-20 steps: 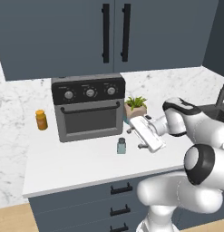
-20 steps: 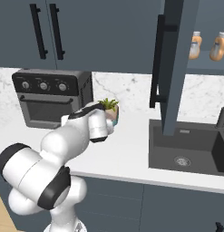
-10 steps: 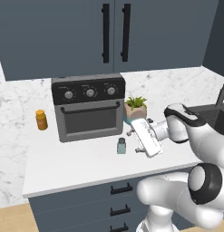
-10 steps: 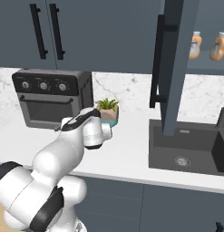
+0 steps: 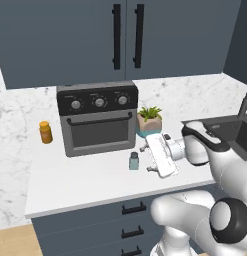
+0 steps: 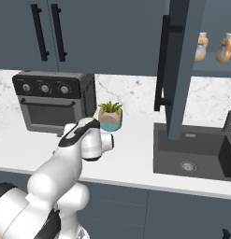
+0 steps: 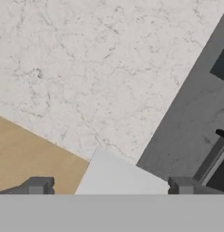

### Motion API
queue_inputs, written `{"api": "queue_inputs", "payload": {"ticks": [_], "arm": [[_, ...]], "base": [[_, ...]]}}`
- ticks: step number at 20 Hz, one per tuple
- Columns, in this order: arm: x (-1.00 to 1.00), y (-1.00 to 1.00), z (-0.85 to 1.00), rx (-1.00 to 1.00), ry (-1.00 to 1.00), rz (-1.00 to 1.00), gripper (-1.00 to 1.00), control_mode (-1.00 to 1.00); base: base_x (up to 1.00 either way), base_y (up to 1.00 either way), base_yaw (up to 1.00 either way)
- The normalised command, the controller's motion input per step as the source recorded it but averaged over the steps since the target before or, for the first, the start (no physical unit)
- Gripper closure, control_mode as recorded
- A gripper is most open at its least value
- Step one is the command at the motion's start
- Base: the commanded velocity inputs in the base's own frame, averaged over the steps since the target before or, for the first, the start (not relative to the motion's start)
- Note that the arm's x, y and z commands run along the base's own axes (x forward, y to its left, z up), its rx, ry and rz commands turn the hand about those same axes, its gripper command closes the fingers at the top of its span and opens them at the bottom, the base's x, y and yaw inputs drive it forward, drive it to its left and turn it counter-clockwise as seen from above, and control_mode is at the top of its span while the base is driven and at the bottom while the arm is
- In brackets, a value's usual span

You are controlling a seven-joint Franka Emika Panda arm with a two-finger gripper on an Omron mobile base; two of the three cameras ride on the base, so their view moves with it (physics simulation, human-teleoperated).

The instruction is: Put the shaker and condiment bottle from the counter next to their counterparts in the cabinet.

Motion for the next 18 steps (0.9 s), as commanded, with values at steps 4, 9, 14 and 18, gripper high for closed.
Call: {"api": "queue_inputs", "payload": {"ticks": [4, 9, 14, 18], "arm": [[0.37, -0.04, 0.00, 0.00, 0.00, -0.05, -1.00, -1.00], [0.26, -0.23, -0.09, 0.00, -0.01, 0.00, -1.00, -1.00], [0.24, -0.35, -0.25, 0.00, -0.02, 0.00, -1.00, -1.00], [0.18, -0.13, -0.14, 0.00, -0.02, 0.00, -1.00, -1.00]], "base": [[0.00, 0.00, 0.00], [0.00, 0.00, 0.00], [0.00, 0.00, 0.00], [0.00, 0.00, 0.00]]}}
